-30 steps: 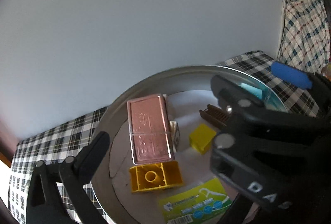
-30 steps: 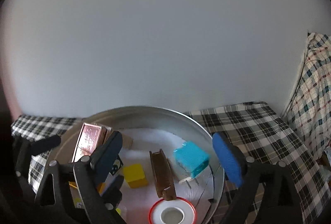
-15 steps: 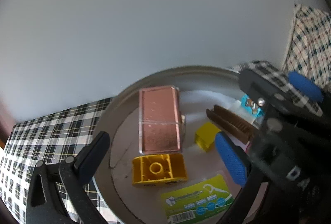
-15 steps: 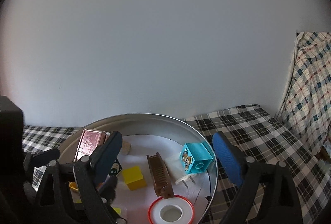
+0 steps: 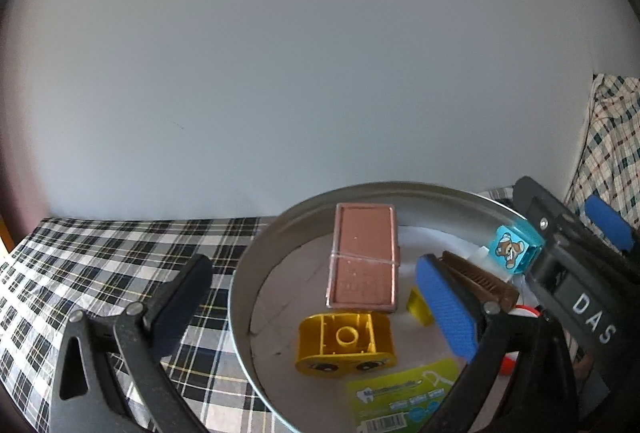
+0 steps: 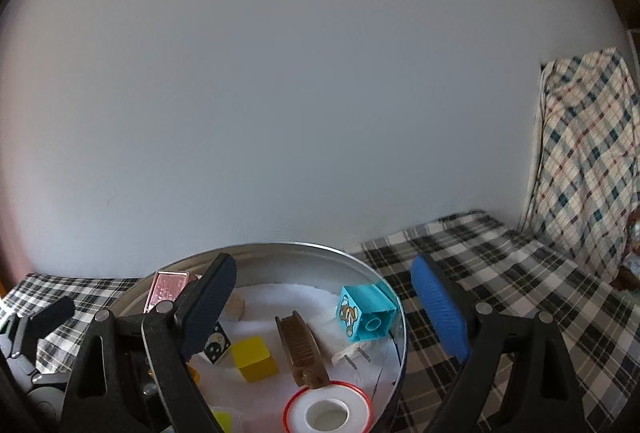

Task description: Organize rigid objects

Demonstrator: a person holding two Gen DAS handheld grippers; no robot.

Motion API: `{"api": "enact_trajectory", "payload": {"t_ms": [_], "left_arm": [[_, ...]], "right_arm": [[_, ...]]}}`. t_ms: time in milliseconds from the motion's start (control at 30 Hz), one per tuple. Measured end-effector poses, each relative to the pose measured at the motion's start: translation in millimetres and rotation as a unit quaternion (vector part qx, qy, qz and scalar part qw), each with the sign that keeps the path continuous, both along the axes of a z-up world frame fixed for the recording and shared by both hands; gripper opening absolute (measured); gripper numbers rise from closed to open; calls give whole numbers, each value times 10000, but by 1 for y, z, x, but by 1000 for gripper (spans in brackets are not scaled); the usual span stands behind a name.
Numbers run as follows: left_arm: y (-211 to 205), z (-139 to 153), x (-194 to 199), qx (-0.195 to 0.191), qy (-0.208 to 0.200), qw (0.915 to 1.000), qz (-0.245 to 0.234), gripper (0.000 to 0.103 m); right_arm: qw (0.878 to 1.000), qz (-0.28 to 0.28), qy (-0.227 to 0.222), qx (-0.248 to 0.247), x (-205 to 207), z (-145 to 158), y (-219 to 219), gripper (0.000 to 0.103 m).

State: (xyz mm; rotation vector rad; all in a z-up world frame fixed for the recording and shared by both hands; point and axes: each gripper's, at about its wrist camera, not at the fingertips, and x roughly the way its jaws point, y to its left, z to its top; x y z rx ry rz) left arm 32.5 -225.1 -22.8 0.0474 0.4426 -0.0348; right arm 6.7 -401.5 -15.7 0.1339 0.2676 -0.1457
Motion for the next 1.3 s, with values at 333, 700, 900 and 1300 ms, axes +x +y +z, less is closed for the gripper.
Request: {"api": "enact_trajectory", "payload": {"t_ms": [333, 700, 900, 1300], "left_arm": [[7, 4, -14, -126, -204, 9997, -44, 103], [3, 6, -26, -29, -338, 9993, -168, 103], [5, 8, -39, -75, -402, 9989, -229, 103], [15, 11, -72, -195, -530, 9976, -401, 103]], "right_arm": [[9986, -197, -337, -348, -20, 6, 11, 91], [9979, -465, -383, -232, -32, 7, 4, 91], [9971, -493, -468, -347, -47, 8, 11, 91], [9904, -741, -1027, -562, -99, 16, 24, 91]]}}
